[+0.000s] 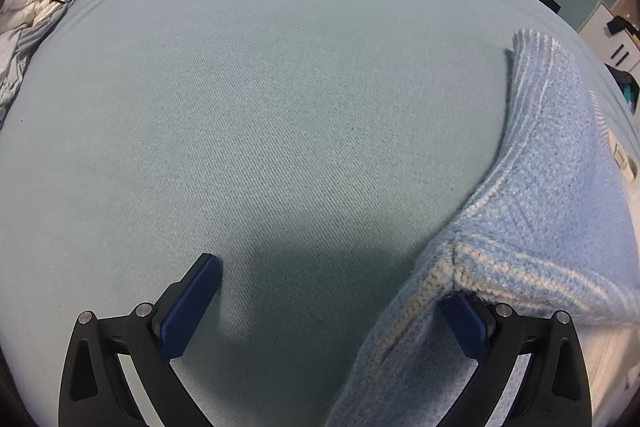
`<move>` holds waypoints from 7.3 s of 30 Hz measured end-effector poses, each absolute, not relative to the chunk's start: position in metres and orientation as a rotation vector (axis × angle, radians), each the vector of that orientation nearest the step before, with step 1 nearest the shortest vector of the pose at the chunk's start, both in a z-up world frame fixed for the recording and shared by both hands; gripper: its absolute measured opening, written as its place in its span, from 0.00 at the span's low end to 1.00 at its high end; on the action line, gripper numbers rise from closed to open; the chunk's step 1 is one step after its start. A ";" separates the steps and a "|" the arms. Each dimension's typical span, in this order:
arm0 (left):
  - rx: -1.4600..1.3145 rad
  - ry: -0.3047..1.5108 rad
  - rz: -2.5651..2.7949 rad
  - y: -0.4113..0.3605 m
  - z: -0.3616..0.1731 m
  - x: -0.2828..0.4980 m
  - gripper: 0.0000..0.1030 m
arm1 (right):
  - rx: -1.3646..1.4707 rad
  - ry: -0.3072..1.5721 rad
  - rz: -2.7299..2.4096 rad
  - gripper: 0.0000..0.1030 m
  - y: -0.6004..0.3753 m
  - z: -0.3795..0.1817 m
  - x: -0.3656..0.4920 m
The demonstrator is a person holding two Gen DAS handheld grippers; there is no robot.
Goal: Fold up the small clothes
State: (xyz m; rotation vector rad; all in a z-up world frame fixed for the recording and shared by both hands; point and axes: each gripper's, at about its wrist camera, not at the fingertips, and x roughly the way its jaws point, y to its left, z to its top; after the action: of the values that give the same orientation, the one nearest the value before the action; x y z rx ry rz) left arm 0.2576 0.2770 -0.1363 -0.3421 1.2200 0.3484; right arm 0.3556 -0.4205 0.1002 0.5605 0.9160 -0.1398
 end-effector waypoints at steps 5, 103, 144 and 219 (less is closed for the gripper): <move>-0.318 1.218 0.346 0.270 -0.136 0.256 1.00 | 0.788 1.041 -0.161 0.05 -0.469 0.013 0.310; 0.282 1.083 0.041 0.035 0.029 0.168 1.00 | 1.169 0.750 -0.602 0.34 -0.817 -0.065 0.158; 0.261 1.015 0.033 0.035 0.046 0.165 1.00 | 1.478 0.538 -0.311 0.68 -0.792 -0.058 -0.008; 0.425 0.837 -0.586 -0.101 0.056 0.090 1.00 | 0.549 1.128 0.241 0.83 -0.520 0.060 0.261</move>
State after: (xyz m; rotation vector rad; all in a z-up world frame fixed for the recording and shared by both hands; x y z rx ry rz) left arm 0.0903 -0.1009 0.0564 0.4246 0.8366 -0.5857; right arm 0.2615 -0.5201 0.0602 0.5490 1.1281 0.2406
